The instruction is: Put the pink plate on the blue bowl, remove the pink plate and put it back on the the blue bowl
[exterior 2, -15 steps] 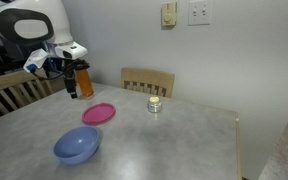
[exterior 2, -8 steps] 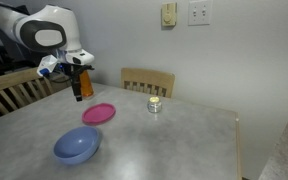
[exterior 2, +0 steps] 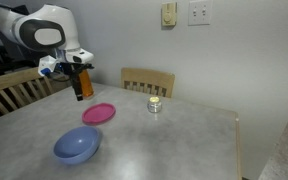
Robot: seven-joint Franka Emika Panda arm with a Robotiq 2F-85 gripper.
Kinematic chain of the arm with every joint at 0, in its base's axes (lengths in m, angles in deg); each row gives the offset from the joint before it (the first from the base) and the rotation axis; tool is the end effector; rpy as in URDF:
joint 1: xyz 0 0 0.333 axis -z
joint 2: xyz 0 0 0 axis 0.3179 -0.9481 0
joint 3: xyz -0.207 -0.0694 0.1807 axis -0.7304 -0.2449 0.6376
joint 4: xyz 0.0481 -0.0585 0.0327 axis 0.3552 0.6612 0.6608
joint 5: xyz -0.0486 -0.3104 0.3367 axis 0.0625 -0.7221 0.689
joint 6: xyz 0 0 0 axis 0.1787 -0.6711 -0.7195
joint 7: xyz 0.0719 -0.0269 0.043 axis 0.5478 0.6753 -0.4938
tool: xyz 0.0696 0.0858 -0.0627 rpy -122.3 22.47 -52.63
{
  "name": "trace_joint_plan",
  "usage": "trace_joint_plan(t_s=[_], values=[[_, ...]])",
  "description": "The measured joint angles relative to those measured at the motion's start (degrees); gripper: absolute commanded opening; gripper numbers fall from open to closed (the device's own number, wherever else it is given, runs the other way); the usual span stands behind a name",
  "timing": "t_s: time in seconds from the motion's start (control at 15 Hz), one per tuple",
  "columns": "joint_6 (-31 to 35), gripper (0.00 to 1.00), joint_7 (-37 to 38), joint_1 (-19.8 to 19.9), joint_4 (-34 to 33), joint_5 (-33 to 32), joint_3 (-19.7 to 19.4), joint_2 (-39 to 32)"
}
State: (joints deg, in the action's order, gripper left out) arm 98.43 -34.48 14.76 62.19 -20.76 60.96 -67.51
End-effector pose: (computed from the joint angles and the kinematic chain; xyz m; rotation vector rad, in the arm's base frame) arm 0.6309 0.0676 0.1962 -2.9162 0.7156 0.0219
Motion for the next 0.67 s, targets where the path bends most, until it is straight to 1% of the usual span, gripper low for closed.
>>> trace_joint_plan(t_s=[0.27,0.47,0.67], values=[[0.0,1.00,2.5,-2.9,-2.4,-8.2,-0.3,-2.8],[0.1,1.00,2.8,-5.8,-7.3,-12.3,-0.4,-7.9],[-0.3,1.00,2.6,-7.6,-13.7,-14.4,-0.7,-14.0]])
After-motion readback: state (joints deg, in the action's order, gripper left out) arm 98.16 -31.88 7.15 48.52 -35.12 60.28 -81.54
